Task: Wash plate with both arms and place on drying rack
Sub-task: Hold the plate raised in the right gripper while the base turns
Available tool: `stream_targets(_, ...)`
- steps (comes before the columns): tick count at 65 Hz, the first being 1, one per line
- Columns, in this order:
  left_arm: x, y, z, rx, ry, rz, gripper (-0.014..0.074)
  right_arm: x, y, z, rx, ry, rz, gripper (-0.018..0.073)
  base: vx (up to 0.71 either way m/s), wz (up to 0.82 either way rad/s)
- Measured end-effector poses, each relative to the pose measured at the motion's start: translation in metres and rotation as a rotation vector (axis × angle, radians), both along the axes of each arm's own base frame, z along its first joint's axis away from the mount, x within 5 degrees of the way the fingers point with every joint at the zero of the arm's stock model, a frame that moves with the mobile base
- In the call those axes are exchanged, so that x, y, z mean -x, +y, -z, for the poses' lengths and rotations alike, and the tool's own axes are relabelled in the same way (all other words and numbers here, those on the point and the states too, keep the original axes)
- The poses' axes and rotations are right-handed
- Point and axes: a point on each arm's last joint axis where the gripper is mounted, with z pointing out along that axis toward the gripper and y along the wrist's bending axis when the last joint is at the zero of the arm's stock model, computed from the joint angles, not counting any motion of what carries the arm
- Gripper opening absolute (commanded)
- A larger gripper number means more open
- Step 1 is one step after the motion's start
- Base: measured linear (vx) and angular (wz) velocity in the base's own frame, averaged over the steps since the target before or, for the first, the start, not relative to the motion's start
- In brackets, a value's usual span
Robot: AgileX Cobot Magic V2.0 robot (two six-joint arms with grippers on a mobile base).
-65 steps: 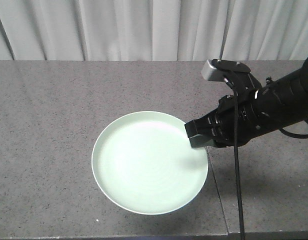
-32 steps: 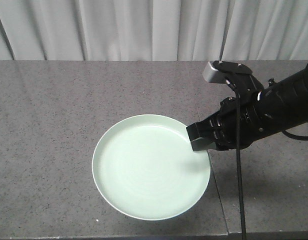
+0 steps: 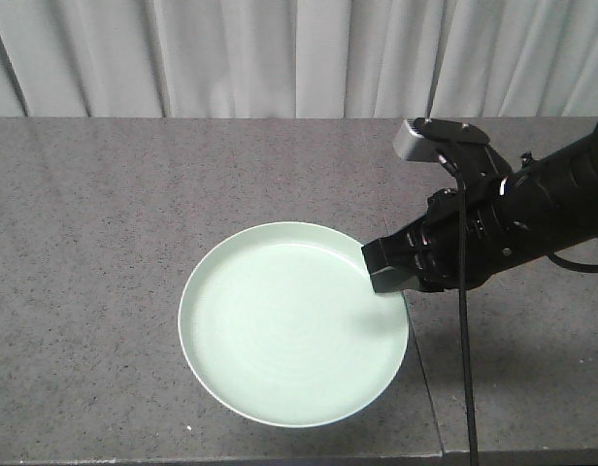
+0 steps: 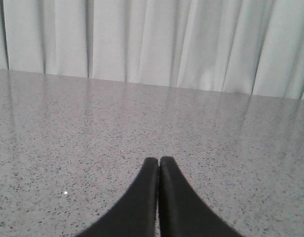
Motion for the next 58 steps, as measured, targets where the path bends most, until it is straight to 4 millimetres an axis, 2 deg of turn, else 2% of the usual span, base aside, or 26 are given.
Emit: stream_targets(58, 0.0, 0.0, 0.0, 0.0, 0.0, 0.0, -0.0006, 0.0, 0.0, 0.0, 0.0, 0.0, 0.0, -0.0008, -0.02, 0.09)
